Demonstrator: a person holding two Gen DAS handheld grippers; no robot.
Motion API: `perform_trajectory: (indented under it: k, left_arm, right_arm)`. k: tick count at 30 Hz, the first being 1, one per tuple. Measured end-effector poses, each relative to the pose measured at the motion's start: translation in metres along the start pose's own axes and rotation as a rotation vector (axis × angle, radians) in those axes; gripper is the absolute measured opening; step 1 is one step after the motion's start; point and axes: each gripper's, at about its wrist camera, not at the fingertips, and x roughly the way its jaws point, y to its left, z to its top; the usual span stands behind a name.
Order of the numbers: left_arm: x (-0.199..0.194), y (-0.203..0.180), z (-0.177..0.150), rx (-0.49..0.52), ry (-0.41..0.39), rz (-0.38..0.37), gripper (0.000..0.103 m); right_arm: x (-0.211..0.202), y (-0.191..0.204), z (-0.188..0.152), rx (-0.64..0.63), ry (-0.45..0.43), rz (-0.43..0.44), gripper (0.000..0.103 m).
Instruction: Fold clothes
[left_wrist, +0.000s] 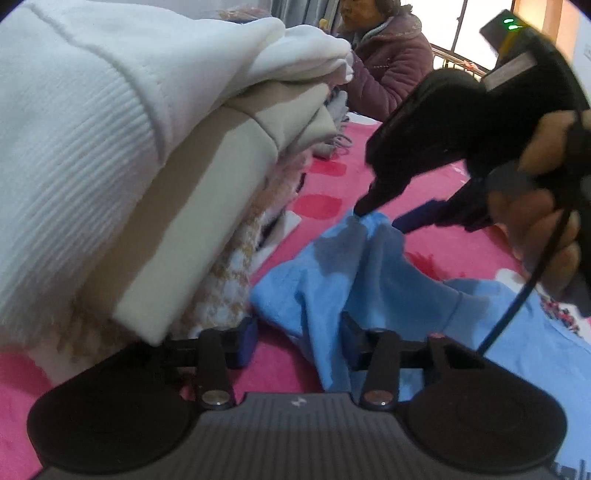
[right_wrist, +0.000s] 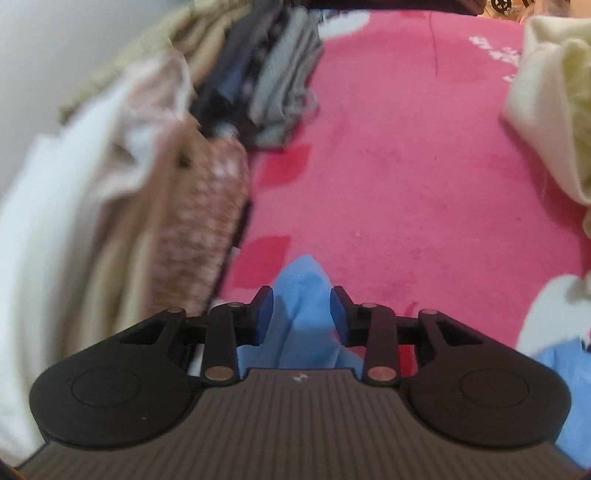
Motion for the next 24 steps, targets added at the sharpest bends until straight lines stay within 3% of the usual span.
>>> perform_trajectory:
  k: [1, 2, 3, 9, 14, 16, 18, 20, 22, 24]
  left_arm:
    - [0.001, 0.002, 0.001, -0.011, -0.001, -0.001, 0.029]
    - [0.001, 0.003, 0.003, -0.023, -0.005, -0.010, 0.016]
    - [0.002, 0.005, 0.005, -0.034, -0.009, -0.018, 0.007]
    - [-0.049, -0.012, -0.012, 0.202, -0.177, -0.062, 0.006]
    - [-0.091, -0.027, -0.027, 0.400, -0.316, -0.098, 0.009]
    - [-0.103, -0.039, -0.037, 0.524, -0.284, -0.137, 0.020]
    - [-0.108, -0.046, -0.047, 0.603, -0.192, -0.181, 0.032]
    - [-0.114, -0.049, -0.055, 0.684, -0.110, -0.221, 0.039]
    - [-0.119, -0.051, -0.064, 0.756, -0.070, -0.253, 0.042]
    - [-0.130, -0.047, -0.069, 0.802, -0.074, -0.283, 0.045]
  right_arm:
    - [0.007, 0.002, 0.000, -0.013, 0.014, -0.013, 0.033]
    - [0.011, 0.003, -0.001, -0.015, 0.022, 0.001, 0.023]
    - [0.012, 0.003, -0.002, -0.013, 0.022, 0.018, 0.005]
    - [-0.044, 0.005, -0.019, -0.057, -0.144, 0.171, 0.003]
    - [-0.144, -0.018, -0.081, -0.212, -0.394, 0.293, 0.004]
    - [-0.171, -0.042, -0.113, -0.213, -0.456, 0.288, 0.006]
    - [-0.179, -0.076, -0.143, -0.127, -0.443, 0.264, 0.010]
    - [-0.166, -0.113, -0.164, 0.005, -0.352, 0.205, 0.022]
    - [-0.159, -0.145, -0.185, 0.129, -0.272, 0.146, 0.025]
    - [-0.160, -0.173, -0.200, 0.297, -0.267, 0.184, 0.025]
